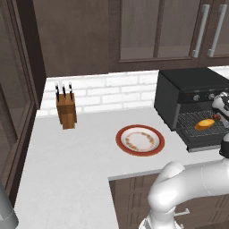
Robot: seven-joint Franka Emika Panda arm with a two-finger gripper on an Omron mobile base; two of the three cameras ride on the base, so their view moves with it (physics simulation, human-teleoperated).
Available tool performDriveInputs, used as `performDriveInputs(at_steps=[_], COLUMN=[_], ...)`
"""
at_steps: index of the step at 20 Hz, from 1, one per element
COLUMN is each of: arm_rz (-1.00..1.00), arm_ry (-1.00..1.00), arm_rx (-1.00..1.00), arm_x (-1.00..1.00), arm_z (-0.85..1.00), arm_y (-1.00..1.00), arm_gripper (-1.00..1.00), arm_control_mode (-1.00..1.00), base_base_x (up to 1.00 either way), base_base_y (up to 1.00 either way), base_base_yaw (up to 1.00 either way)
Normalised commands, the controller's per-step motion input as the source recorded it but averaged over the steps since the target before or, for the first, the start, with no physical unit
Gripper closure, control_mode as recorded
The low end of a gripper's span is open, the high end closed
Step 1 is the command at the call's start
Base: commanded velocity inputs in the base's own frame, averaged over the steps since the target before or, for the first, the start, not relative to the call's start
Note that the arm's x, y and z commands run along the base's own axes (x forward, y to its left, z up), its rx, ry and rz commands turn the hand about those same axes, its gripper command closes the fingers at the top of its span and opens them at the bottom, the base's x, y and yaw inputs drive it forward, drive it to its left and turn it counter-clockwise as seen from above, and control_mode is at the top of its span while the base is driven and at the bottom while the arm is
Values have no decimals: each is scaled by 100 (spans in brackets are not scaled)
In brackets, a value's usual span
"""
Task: Pick up the kebab skewer and baguette bread, and place them inside the toaster oven. Close the toaster oven door and start by setting the timer.
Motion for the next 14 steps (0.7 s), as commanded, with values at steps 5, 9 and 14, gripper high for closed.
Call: performDriveInputs(at_steps=[5, 9, 14], arm_rz=[0, 0, 0], arm_ry=[9, 7, 2], arm_rx=[0, 0, 0], arm_x=[0, 0, -23], arm_z=[0, 5, 27], arm_y=[0, 5, 0], arm_gripper=[-100, -100, -100], arm_control_mode=[-100, -100, -100], base_base_x=[0, 0, 0], base_base_y=[0, 0, 0], base_base_yaw=[0, 0, 0])
